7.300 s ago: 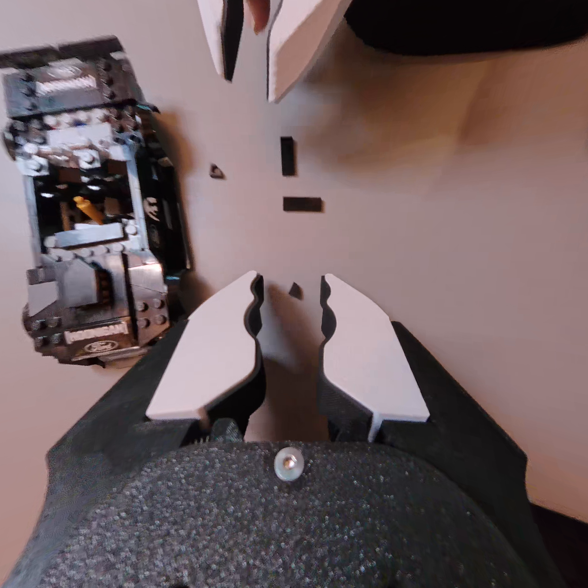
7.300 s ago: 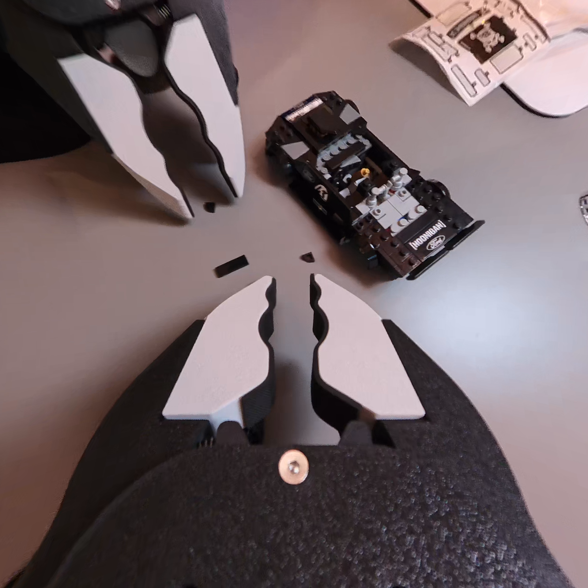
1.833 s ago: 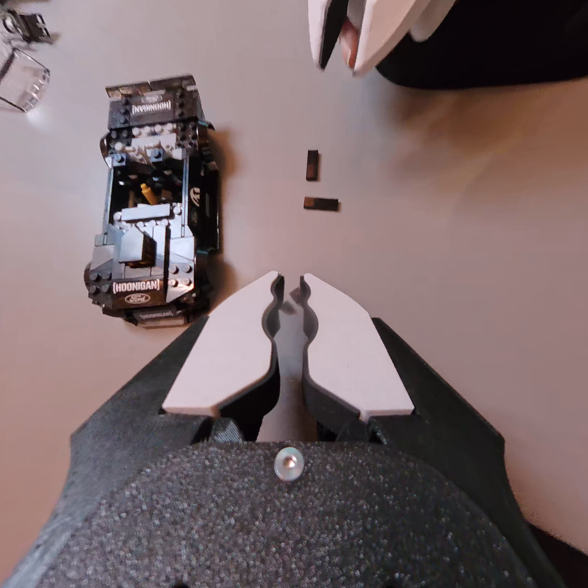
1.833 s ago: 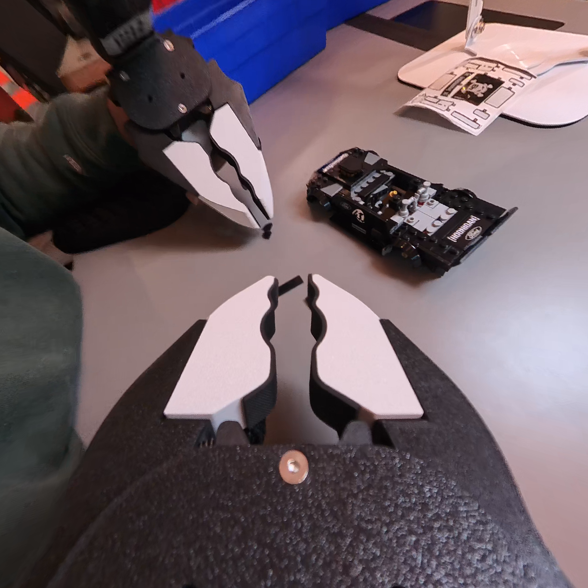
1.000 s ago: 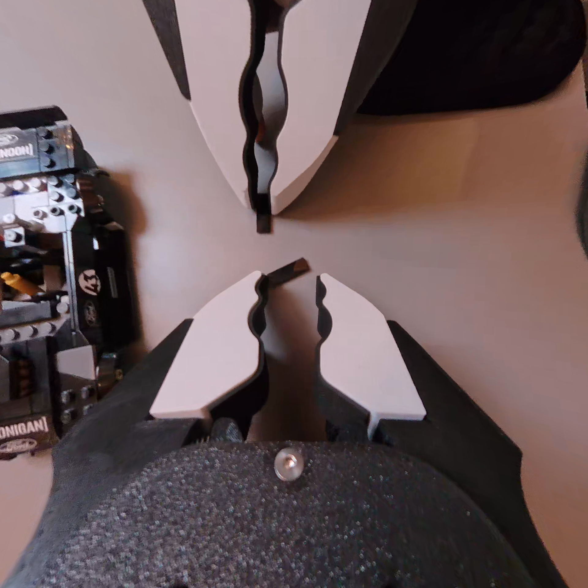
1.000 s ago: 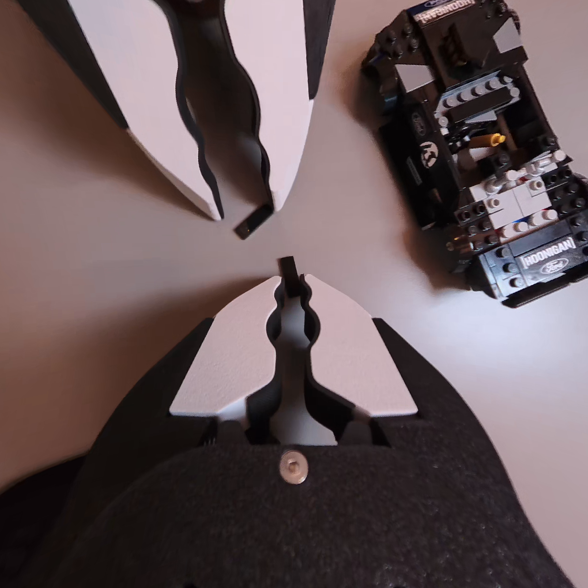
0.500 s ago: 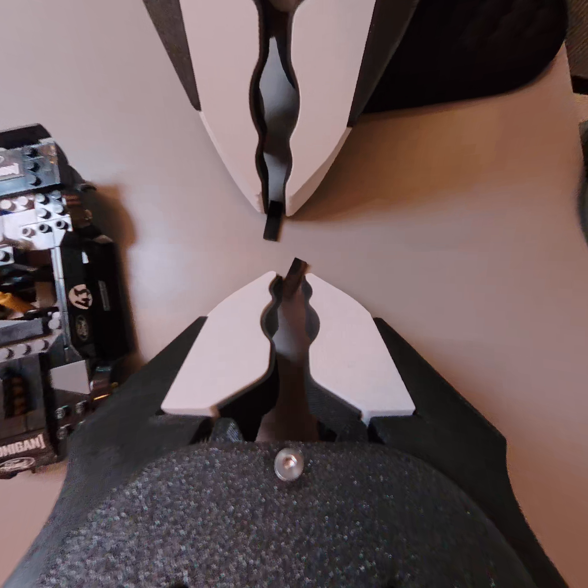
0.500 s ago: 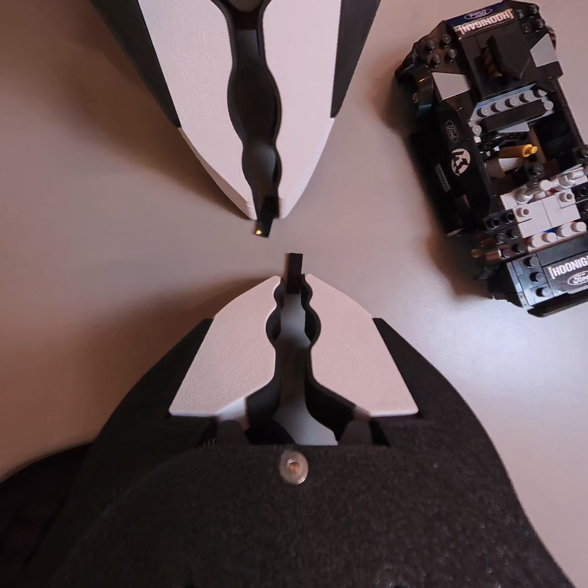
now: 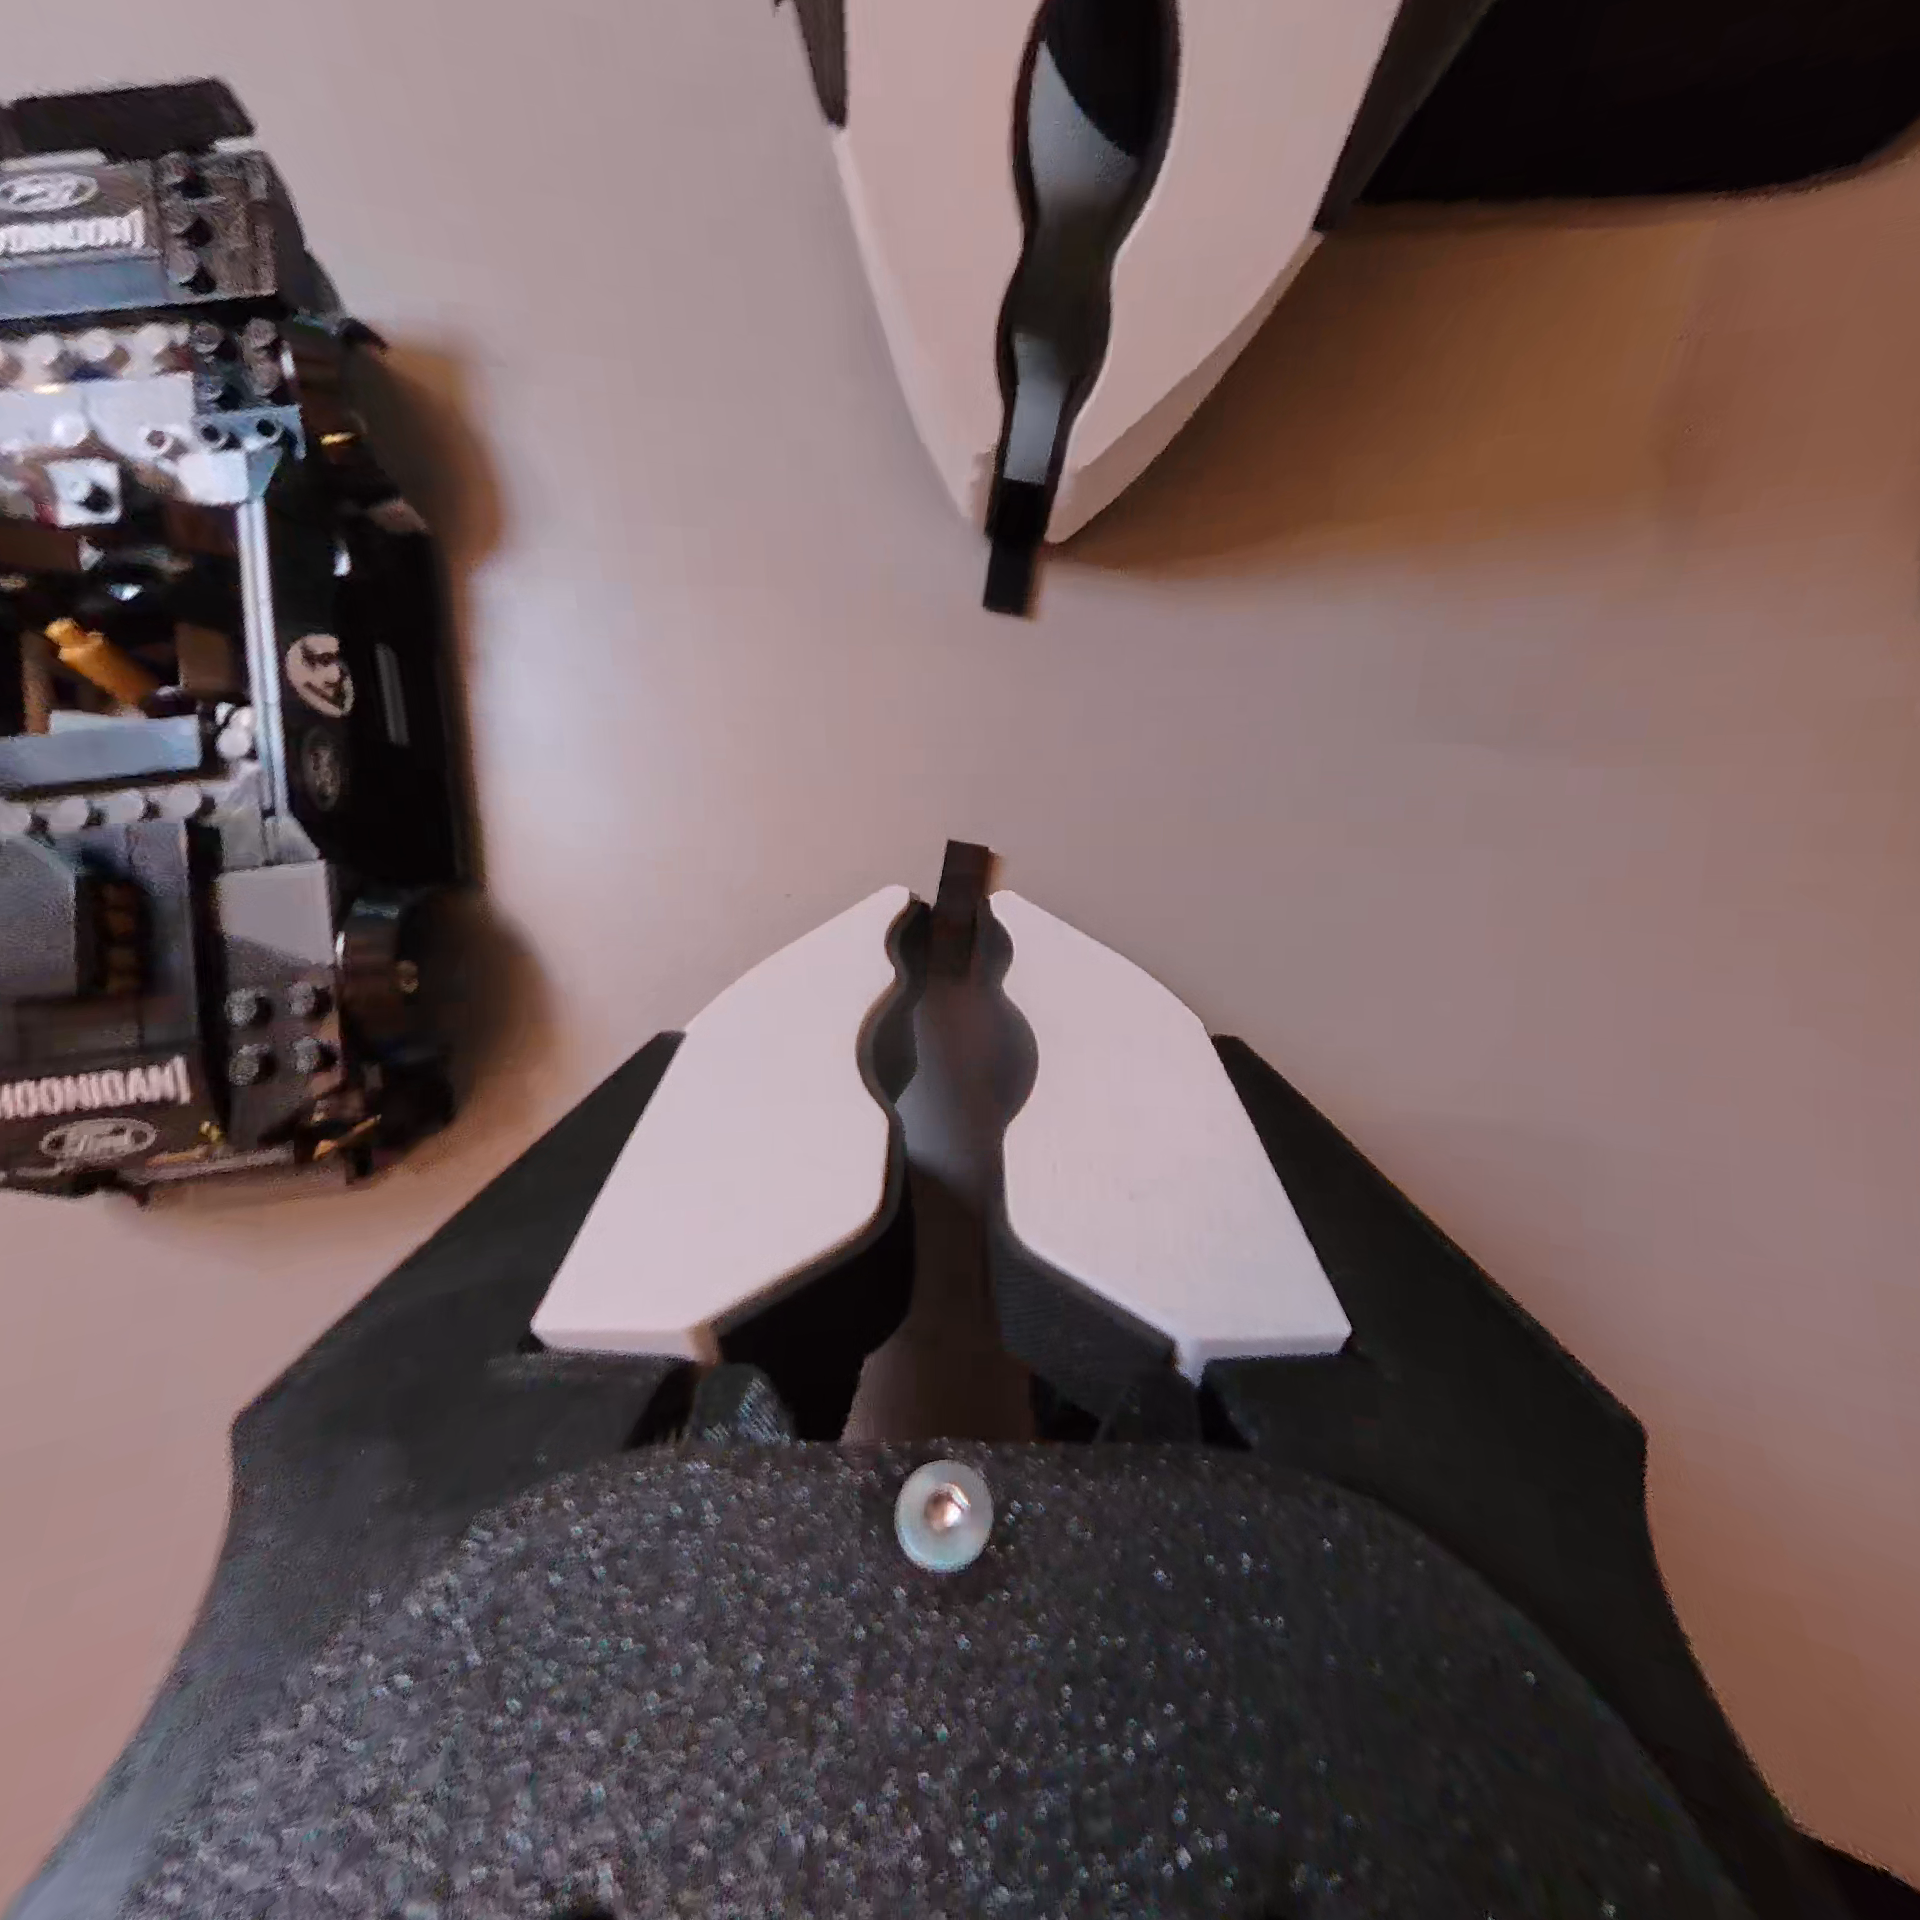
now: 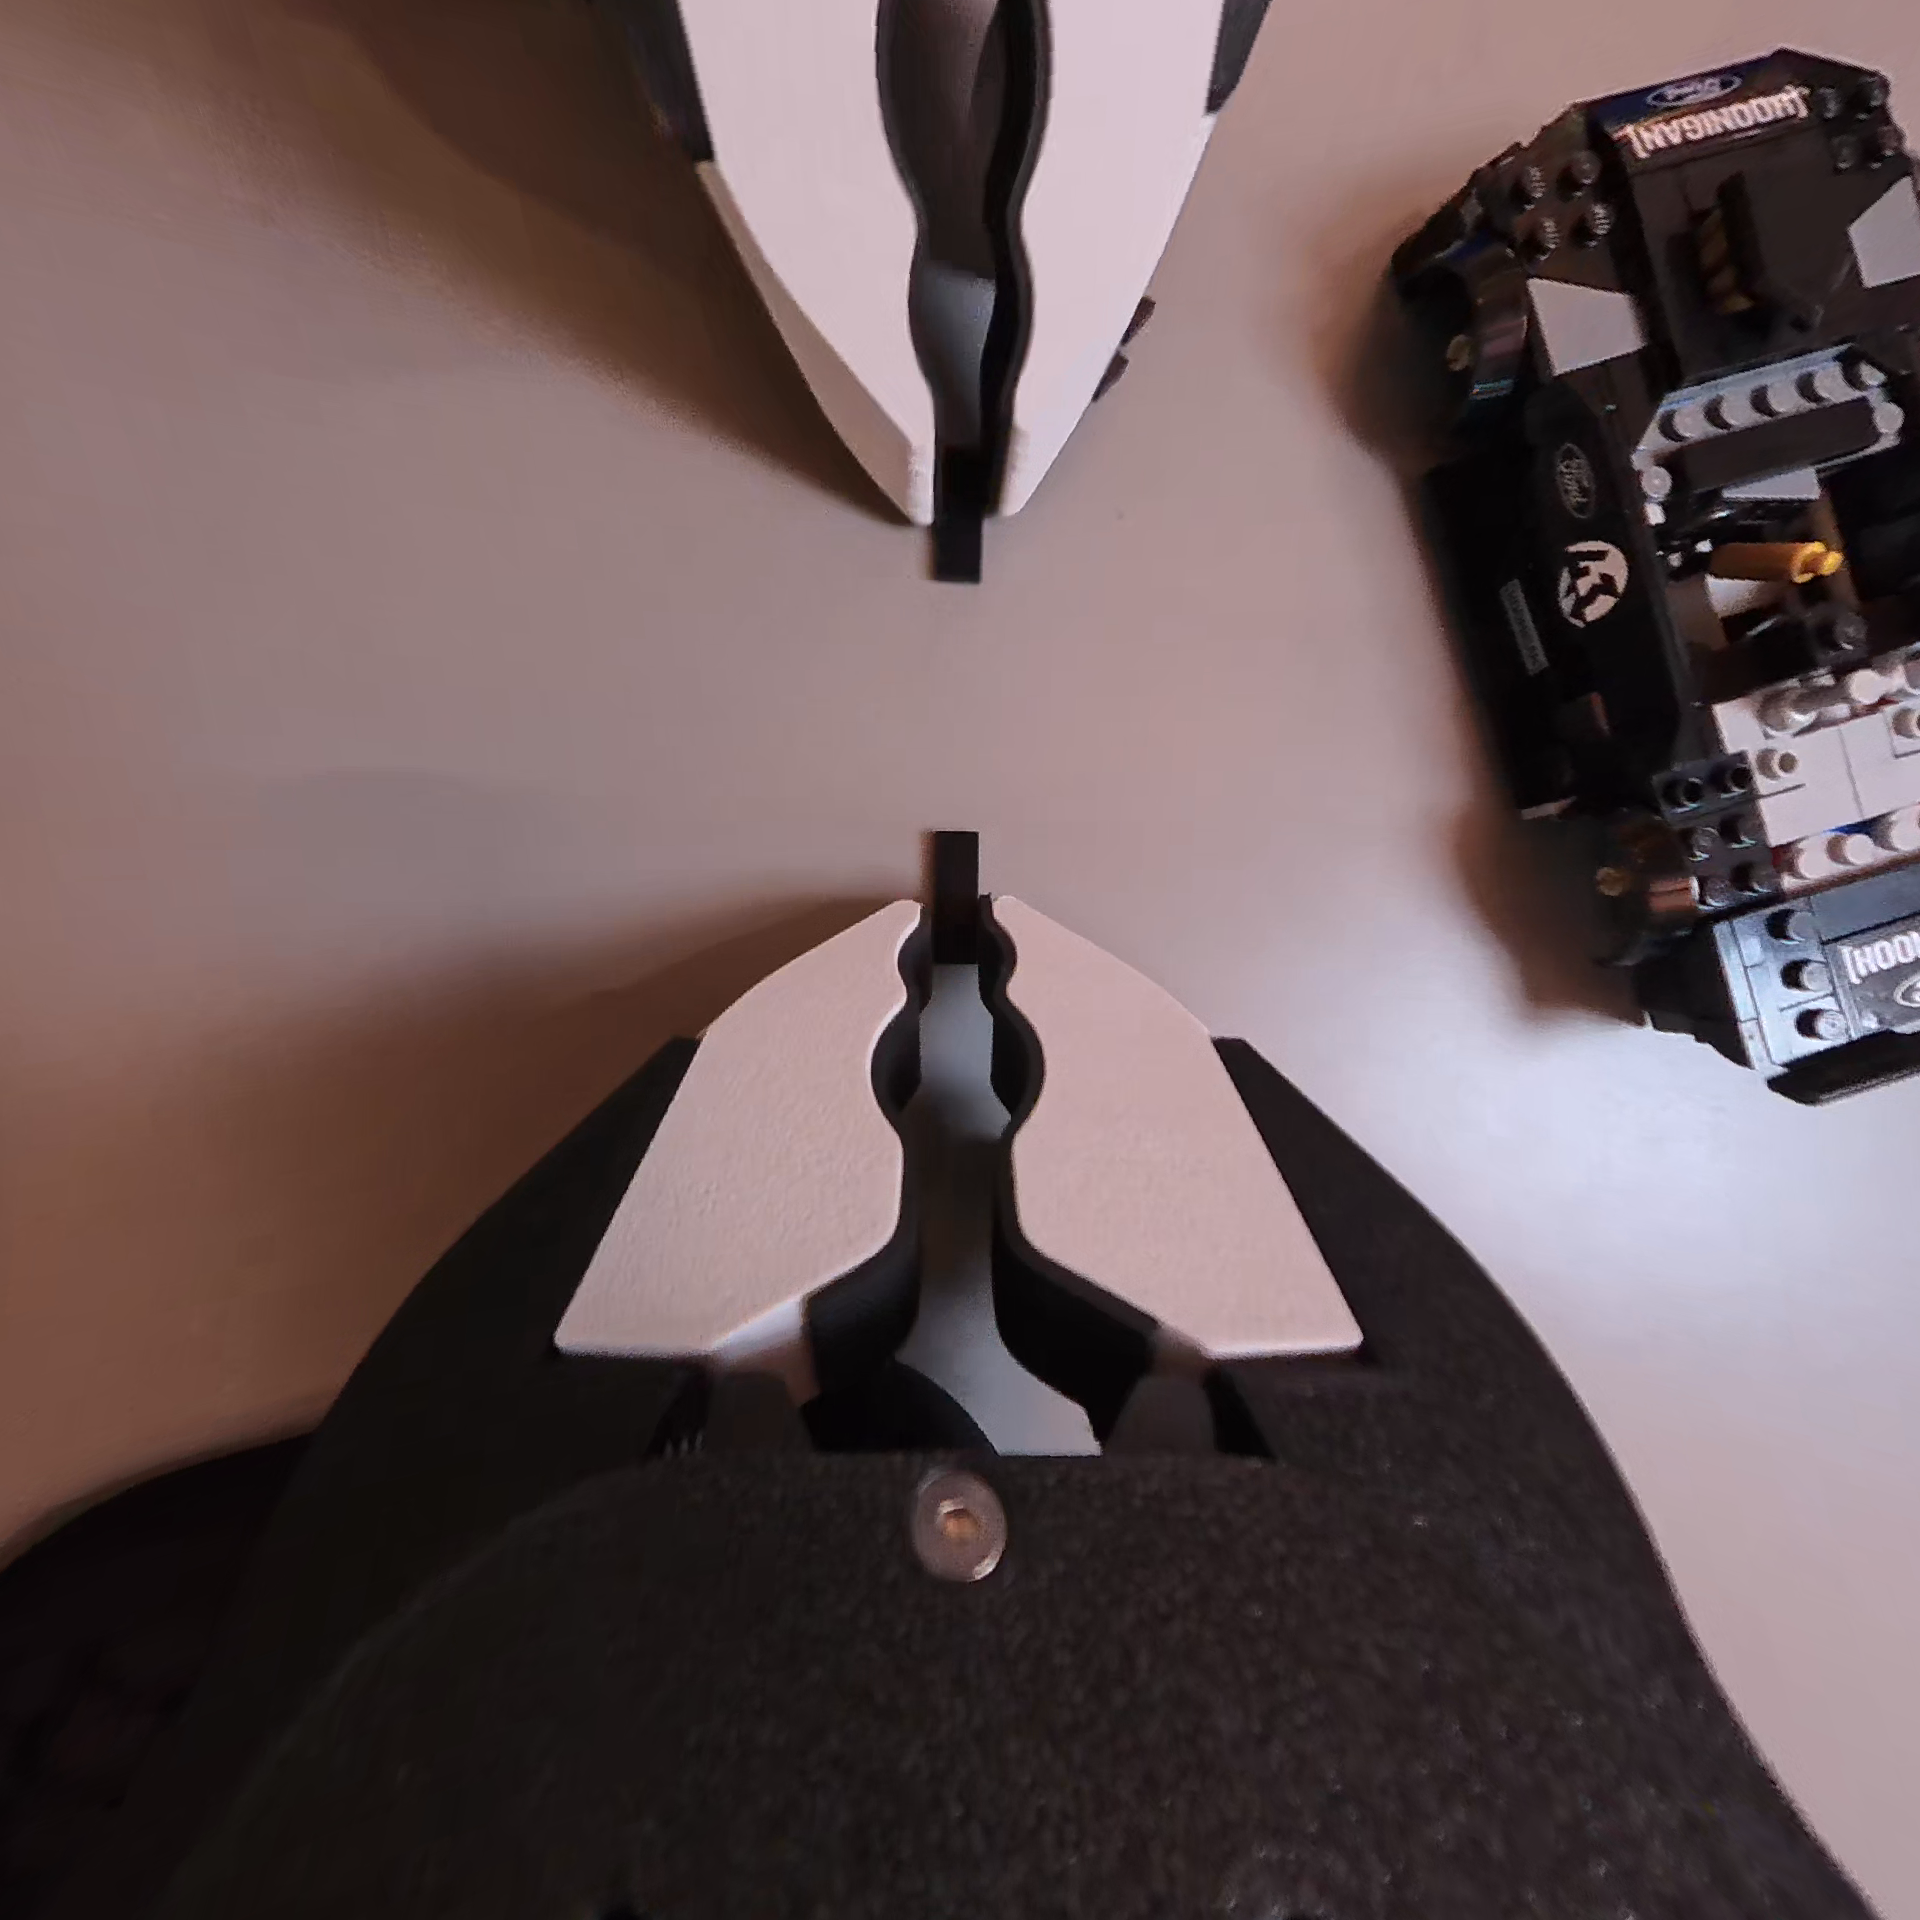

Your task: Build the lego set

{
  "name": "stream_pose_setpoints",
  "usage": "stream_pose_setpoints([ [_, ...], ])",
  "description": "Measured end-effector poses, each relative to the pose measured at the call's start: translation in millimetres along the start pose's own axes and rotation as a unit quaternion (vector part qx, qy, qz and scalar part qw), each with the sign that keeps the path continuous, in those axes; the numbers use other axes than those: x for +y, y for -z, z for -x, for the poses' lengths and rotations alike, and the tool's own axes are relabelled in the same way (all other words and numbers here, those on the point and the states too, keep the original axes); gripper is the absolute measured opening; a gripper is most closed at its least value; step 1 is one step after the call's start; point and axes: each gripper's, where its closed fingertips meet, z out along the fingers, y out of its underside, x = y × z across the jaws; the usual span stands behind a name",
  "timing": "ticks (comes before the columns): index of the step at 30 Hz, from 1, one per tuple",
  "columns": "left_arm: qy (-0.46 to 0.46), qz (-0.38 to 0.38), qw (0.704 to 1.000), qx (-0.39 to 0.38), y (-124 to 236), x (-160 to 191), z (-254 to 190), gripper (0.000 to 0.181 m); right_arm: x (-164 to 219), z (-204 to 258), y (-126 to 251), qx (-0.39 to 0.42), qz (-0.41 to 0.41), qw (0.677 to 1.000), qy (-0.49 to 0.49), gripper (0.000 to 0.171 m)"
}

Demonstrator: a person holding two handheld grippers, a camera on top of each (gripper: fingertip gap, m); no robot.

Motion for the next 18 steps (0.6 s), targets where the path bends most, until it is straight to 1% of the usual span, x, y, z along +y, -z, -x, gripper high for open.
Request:
stream_pose_setpoints([
  [3,0.008,-0.005,1.000,-0.016,3.2,3.9,5.0,0.009,-0.2,0.2,-0.1,0.000,-0.003,1.000,0.002,0.008],
  [9,0.010,-0.014,1.000,-0.012,3.6,4.4,3.0,0.009,-0.6,0.2,-0.3,-0.004,-0.016,1.000,0.010,0.008],
  [11,0.004,-0.024,1.000,-0.001,3.7,4.4,0.7,0.018,-1.9,0.0,0.2,-0.009,-0.025,1.000,0.009,0.010],
  [12,-0.001,-0.030,1.000,0.003,4.2,4.2,0.0,0.023,-3.6,-0.4,0.6,-0.013,-0.034,0.999,0.005,0.012],
  [13,-0.006,-0.040,0.999,0.006,5.4,3.2,-0.3,0.024,-5.2,-0.8,0.9,-0.018,-0.044,0.999,-0.001,0.013],
  [16,0.003,-0.076,0.997,0.017,12.1,-4.1,0.4,0.023,-9.1,-4.2,4.2,-0.026,-0.071,0.997,-0.020,0.021],
  [18,-0.004,-0.105,0.994,0.012,18.2,-11.1,3.4,0.022,-16.3,-9.9,10.6,-0.015,-0.102,0.994,-0.024,0.024],
])
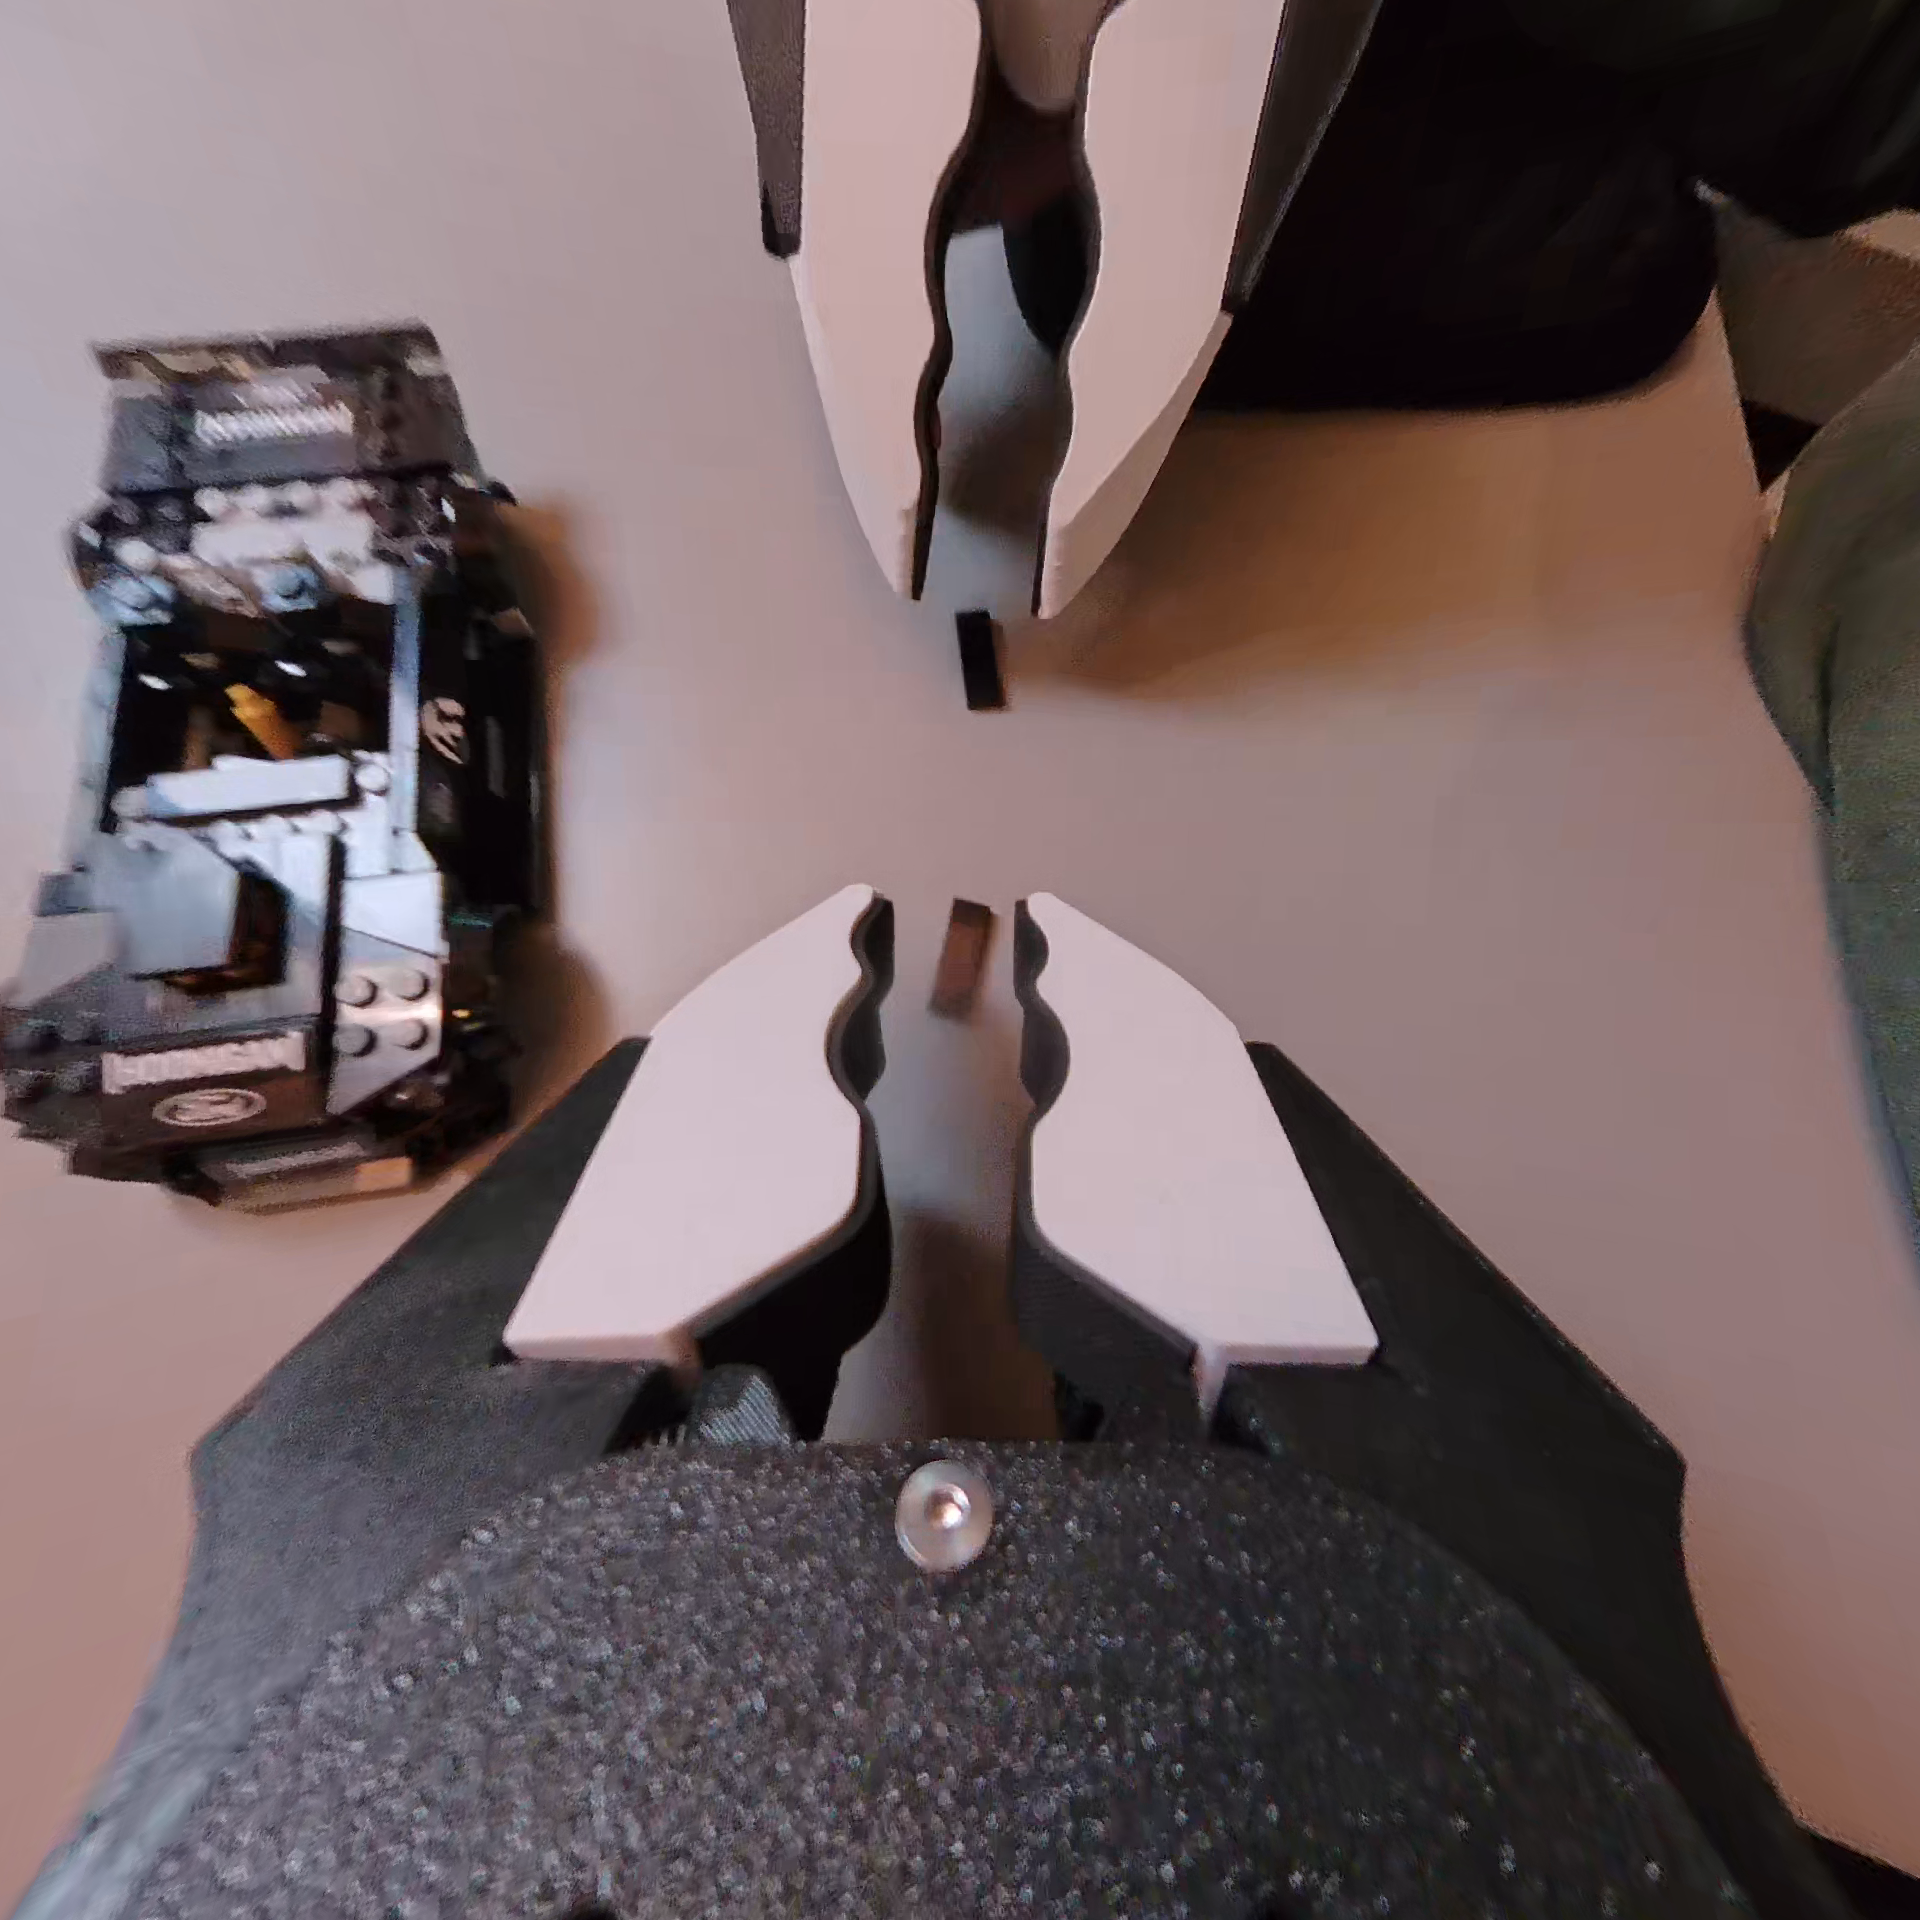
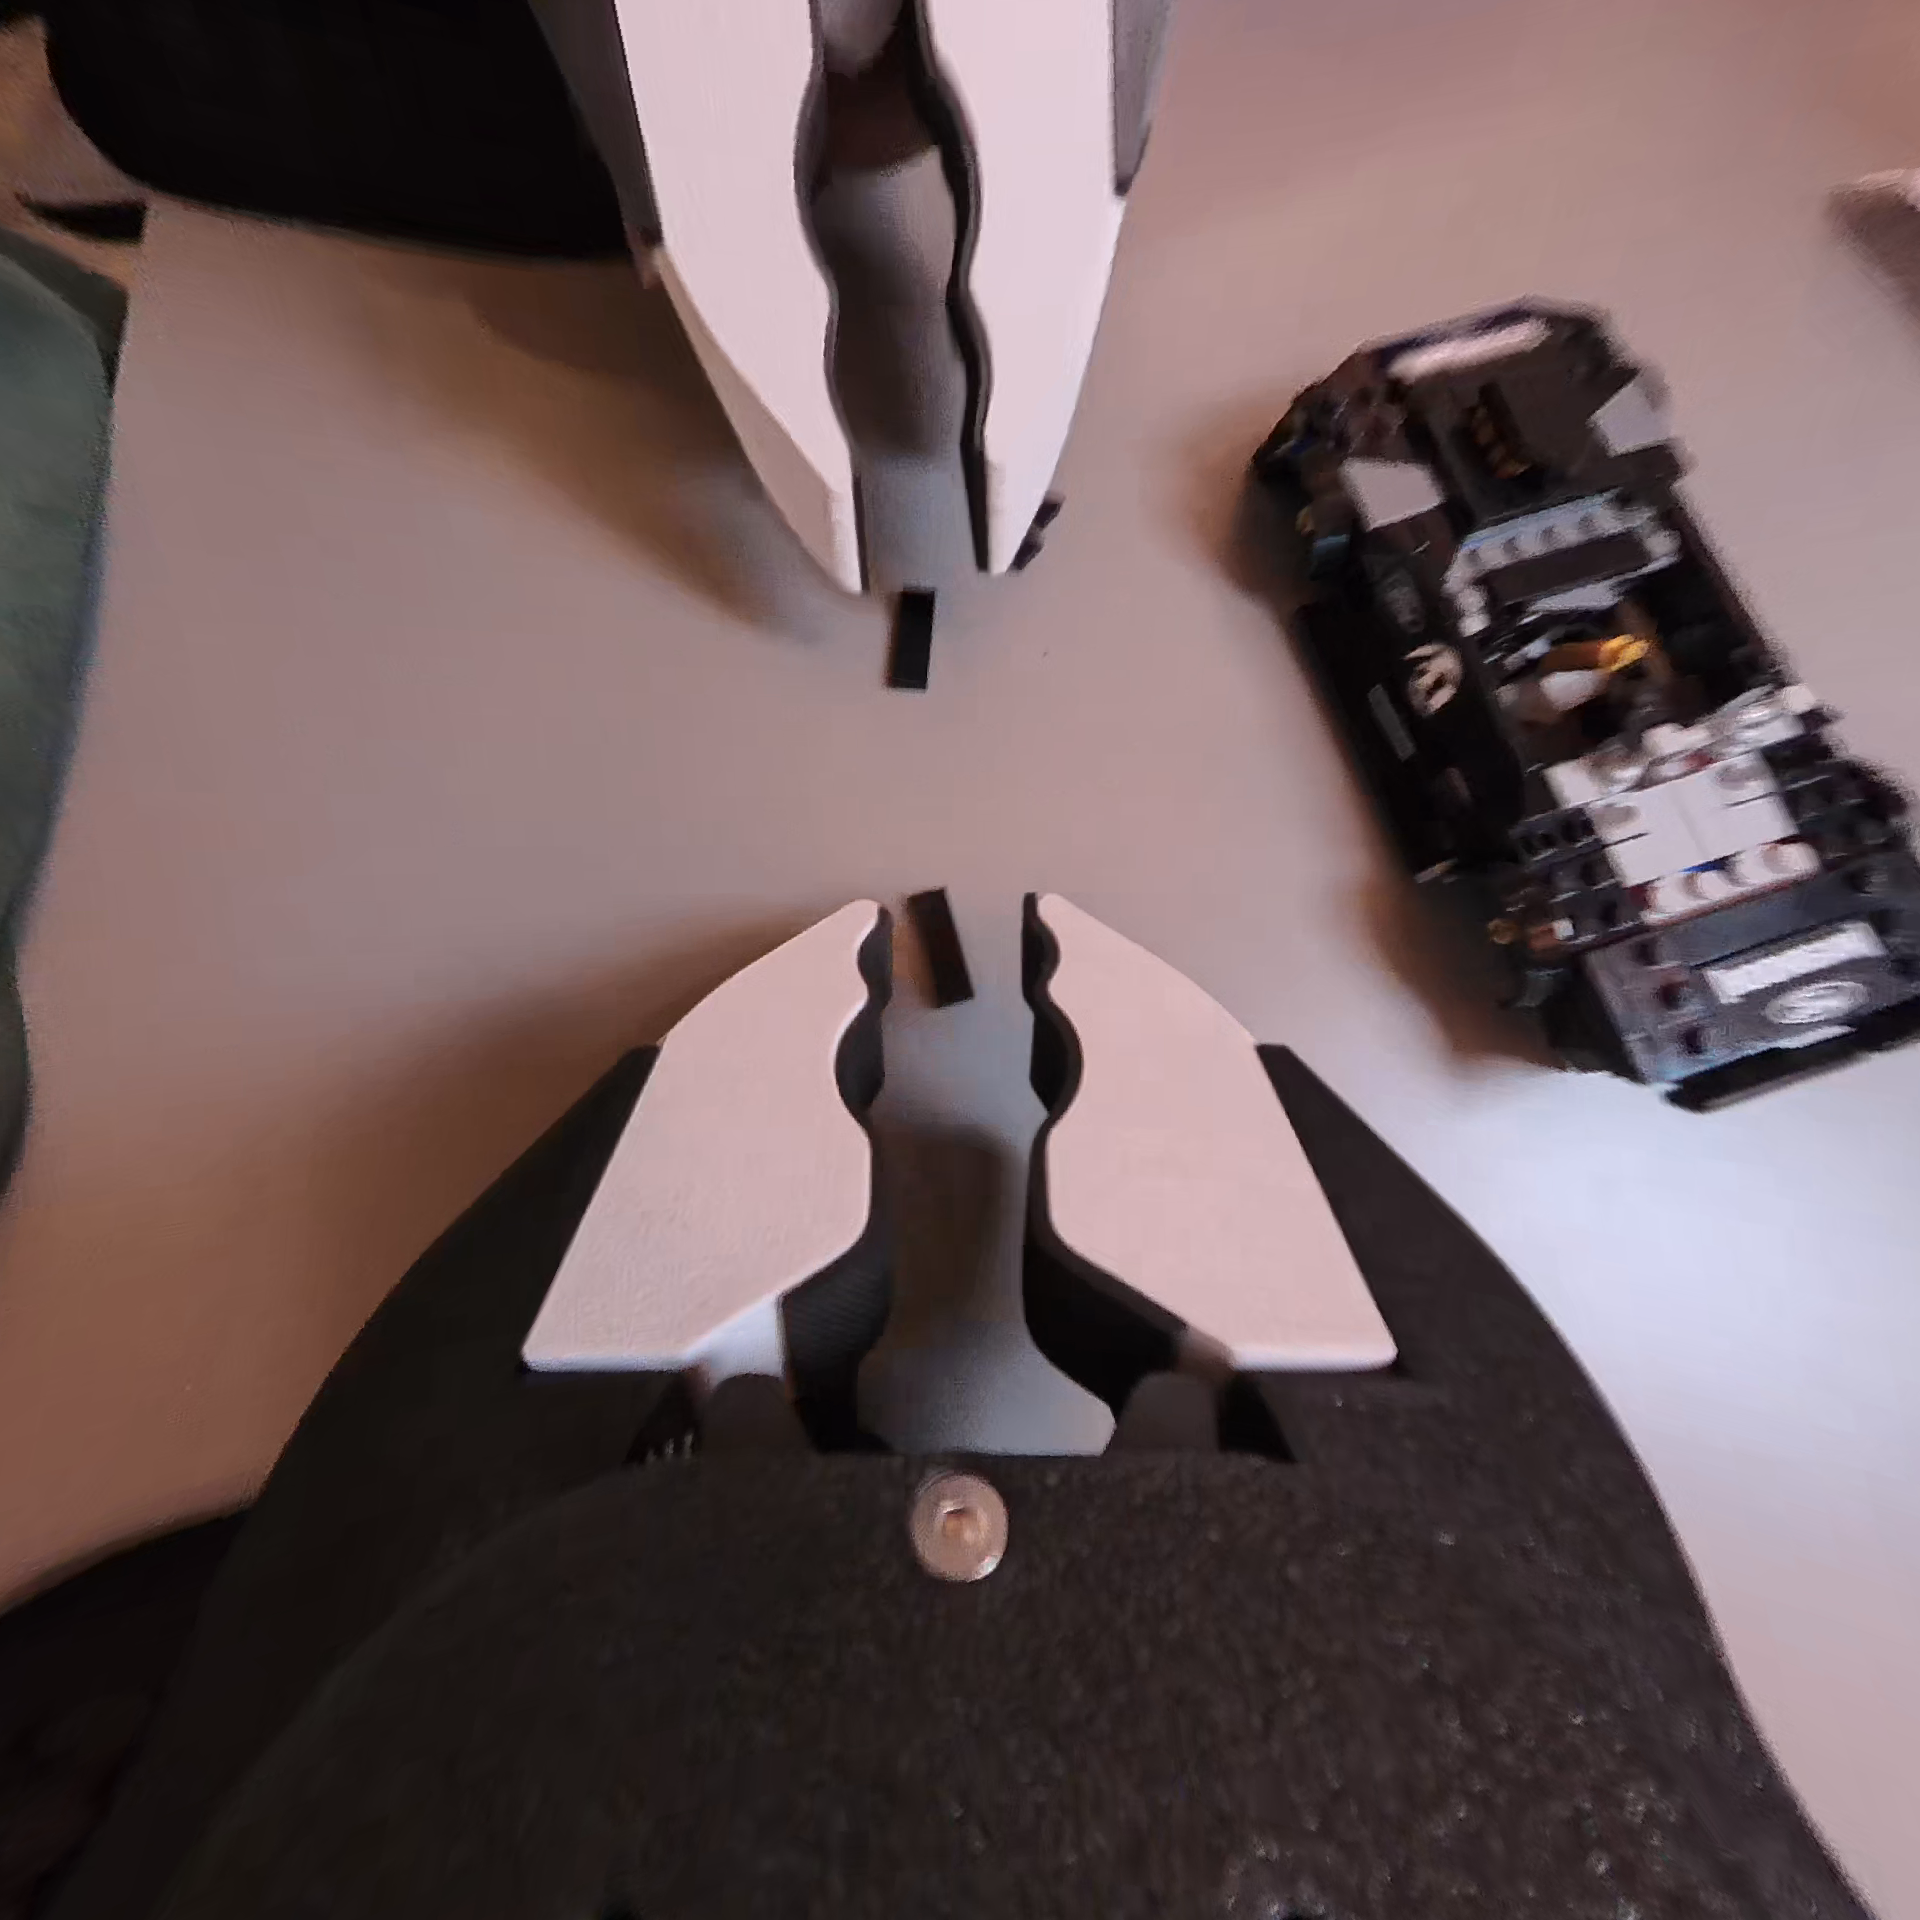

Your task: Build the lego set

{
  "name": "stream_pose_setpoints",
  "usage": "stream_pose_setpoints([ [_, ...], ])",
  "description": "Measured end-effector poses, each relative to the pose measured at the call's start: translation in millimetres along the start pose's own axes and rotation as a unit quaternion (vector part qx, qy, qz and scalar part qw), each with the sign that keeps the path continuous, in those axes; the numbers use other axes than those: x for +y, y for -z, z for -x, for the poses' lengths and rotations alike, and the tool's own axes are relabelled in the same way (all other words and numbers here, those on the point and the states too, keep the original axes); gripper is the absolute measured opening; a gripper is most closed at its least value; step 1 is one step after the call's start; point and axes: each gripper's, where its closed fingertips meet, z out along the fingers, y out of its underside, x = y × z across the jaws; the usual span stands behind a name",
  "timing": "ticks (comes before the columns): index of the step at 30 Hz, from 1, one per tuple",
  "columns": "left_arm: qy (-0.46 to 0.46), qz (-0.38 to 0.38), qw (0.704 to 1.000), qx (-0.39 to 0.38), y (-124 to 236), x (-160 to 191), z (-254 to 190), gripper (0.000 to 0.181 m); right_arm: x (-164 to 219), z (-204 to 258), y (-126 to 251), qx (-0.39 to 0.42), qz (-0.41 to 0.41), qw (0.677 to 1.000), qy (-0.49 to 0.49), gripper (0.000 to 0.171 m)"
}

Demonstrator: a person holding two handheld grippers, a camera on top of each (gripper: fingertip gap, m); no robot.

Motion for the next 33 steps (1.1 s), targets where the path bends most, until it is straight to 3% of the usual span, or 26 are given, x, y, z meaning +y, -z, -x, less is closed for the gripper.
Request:
stream_pose_setpoints([
  [7,0.003,-0.152,0.984,-0.091,30.8,-42.1,30.1,0.012,-43.1,-44.5,31.3,0.109,-0.171,0.979,-0.036,0.031],
  [11,0.020,-0.197,0.972,-0.127,45.4,-50.1,43.5,0.013,-49.6,-61.2,42.3,0.153,-0.217,0.962,-0.057,0.028],
  [16,0.077,-0.208,0.961,-0.165,52.1,-49.5,61.6,0.058,-56.1,-70.6,55.7,0.202,-0.245,0.947,-0.055,0.025],
  [18,0.092,-0.212,0.955,-0.186,55.1,-48.4,68.2,0.067,-58.7,-74.4,61.9,0.218,-0.259,0.939,-0.061,0.025],
  [20,0.093,-0.221,0.952,-0.192,59.2,-49.9,69.0,0.058,-59.4,-78.7,66.9,0.235,-0.268,0.932,-0.064,0.026],
  [22,0.077,-0.242,0.949,-0.186,64.8,-55.3,64.5,0.032,-58.5,-84.1,71.2,0.257,-0.273,0.925,-0.065,0.031],
  [25,0.066,-0.262,0.943,-0.196,72.1,-60.1,64.0,0.011,-56.5,-90.9,78.6,0.288,-0.280,0.914,-0.064,0.030],
  [33,0.037,-0.276,0.934,-0.221,74.3,-63.3,65.9,0.001,-56.0,-98.6,100.4,0.338,-0.304,0.888,-0.065,0.008],
])
